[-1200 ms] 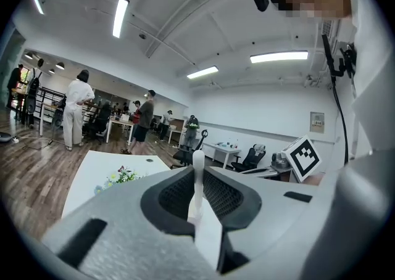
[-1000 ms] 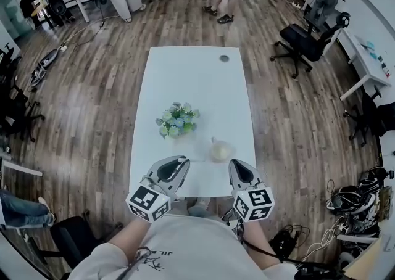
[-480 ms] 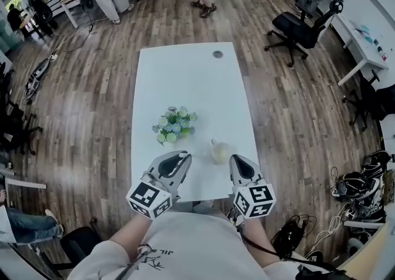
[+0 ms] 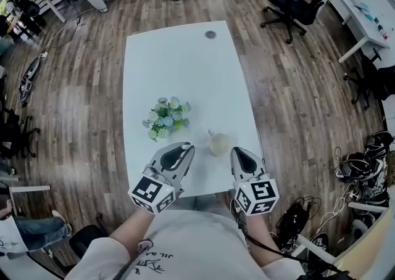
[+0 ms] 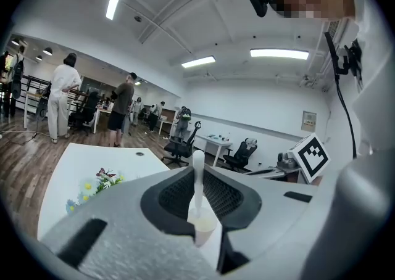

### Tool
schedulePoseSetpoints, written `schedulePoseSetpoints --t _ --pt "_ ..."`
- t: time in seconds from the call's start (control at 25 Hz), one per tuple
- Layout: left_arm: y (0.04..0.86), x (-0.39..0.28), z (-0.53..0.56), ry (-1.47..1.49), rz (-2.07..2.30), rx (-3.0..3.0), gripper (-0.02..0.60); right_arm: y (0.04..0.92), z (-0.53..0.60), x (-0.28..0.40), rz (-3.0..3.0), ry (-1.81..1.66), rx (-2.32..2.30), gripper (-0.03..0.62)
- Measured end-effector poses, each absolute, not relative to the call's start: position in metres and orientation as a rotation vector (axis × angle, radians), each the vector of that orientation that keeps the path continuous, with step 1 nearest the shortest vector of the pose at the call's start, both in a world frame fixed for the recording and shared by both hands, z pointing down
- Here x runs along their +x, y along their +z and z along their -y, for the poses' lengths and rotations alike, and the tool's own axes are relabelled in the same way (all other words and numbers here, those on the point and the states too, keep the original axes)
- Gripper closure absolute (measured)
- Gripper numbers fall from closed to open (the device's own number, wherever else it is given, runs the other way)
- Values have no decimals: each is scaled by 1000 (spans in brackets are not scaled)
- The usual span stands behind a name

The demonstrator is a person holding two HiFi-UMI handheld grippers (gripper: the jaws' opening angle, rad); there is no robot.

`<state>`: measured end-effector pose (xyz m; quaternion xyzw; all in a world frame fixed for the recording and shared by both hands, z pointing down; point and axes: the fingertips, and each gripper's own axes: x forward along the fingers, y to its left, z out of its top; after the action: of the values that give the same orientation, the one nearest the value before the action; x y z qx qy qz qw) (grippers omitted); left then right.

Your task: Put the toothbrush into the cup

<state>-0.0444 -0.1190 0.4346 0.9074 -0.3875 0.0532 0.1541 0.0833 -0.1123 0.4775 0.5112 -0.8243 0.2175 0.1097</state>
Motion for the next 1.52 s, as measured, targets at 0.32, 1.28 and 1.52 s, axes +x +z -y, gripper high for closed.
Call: schedulePoseSetpoints --t 0.32,1.28,1.52 --pt "468 -24 133 194 1057 2579 528 499 114 97 2390 685 1512 576" --pt "548 1 151 267 986 2479 528 548 117 103 2342 804 1459 576" --pt "555 8 152 299 979 2487 528 554 115 105 2335 826 1455 576"
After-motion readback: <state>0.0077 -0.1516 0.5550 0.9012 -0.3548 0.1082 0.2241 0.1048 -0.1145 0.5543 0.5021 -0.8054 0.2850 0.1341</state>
